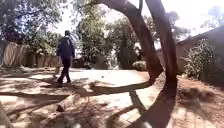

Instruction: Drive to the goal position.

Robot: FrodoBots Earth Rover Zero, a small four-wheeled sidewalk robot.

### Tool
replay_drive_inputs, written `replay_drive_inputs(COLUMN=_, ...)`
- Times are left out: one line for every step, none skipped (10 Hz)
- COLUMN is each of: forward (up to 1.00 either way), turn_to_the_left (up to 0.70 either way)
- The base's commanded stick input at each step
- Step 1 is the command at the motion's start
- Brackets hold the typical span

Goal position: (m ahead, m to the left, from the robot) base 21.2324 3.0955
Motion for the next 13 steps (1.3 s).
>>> replay_drive_inputs(forward=0.70, turn_to_the_left=-0.35)
replay_drive_inputs(forward=0.70, turn_to_the_left=-0.35)
replay_drive_inputs(forward=0.70, turn_to_the_left=0.00)
replay_drive_inputs(forward=0.70, turn_to_the_left=0.00)
replay_drive_inputs(forward=0.70, turn_to_the_left=0.00)
replay_drive_inputs(forward=0.70, turn_to_the_left=0.00)
replay_drive_inputs(forward=0.70, turn_to_the_left=0.00)
replay_drive_inputs(forward=0.70, turn_to_the_left=0.00)
replay_drive_inputs(forward=0.70, turn_to_the_left=0.00)
replay_drive_inputs(forward=0.70, turn_to_the_left=-0.12)
replay_drive_inputs(forward=0.70, turn_to_the_left=-0.28)
replay_drive_inputs(forward=0.70, turn_to_the_left=-0.35)
replay_drive_inputs(forward=0.70, turn_to_the_left=-0.35)
